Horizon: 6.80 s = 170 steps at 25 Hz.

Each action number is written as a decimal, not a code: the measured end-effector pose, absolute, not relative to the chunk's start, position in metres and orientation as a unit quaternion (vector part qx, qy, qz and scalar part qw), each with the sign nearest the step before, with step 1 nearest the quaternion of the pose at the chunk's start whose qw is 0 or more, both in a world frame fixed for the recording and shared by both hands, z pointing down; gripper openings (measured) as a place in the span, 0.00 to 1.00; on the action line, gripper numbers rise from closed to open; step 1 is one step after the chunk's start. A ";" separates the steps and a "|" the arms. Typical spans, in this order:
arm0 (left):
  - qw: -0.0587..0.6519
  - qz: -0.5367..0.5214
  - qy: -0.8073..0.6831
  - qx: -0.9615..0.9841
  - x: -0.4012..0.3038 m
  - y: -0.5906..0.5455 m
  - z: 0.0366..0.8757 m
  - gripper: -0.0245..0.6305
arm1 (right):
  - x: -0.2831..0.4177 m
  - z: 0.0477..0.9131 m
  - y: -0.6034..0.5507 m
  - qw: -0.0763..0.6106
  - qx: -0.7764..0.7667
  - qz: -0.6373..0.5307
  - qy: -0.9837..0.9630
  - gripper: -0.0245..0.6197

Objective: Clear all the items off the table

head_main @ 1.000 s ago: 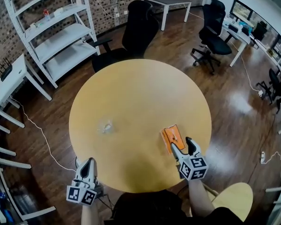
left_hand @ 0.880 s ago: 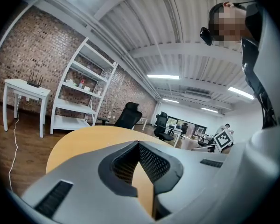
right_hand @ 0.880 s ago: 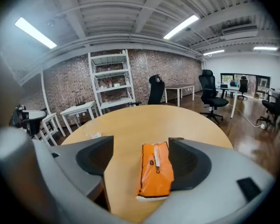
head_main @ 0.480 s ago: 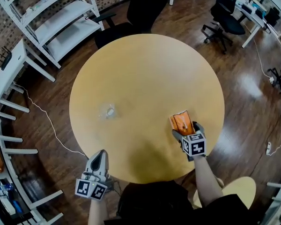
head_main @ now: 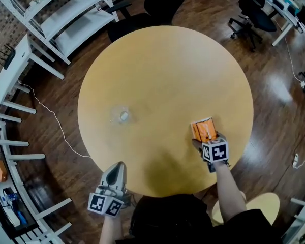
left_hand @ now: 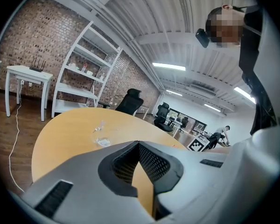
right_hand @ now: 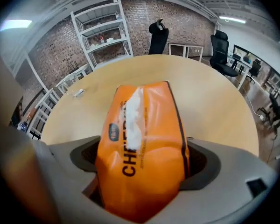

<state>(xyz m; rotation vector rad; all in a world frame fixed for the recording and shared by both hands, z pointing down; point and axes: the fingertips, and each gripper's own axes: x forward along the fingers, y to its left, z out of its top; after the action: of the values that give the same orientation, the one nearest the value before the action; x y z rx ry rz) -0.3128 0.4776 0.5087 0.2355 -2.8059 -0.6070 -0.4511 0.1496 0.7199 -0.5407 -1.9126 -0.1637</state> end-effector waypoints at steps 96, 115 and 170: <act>0.187 -0.051 -0.570 0.798 -0.024 -0.265 0.521 0.03 | 0.341 0.722 -0.330 0.356 0.517 0.338 -0.701 0.73; 0.225 -0.023 -0.550 0.804 0.003 -0.264 0.547 0.03 | 0.332 0.768 -0.335 0.372 0.512 0.367 -0.681 0.88; -0.076 -0.131 -0.925 0.349 -0.286 0.266 0.375 0.03 | -0.201 0.377 -0.088 -0.053 0.035 0.059 -0.996 0.04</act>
<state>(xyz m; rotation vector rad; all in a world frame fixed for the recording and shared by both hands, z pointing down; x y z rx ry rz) -0.2859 0.2662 0.3751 1.1542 -3.0546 -0.4315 -0.2009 -0.0883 0.3766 0.1149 -3.2399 0.1917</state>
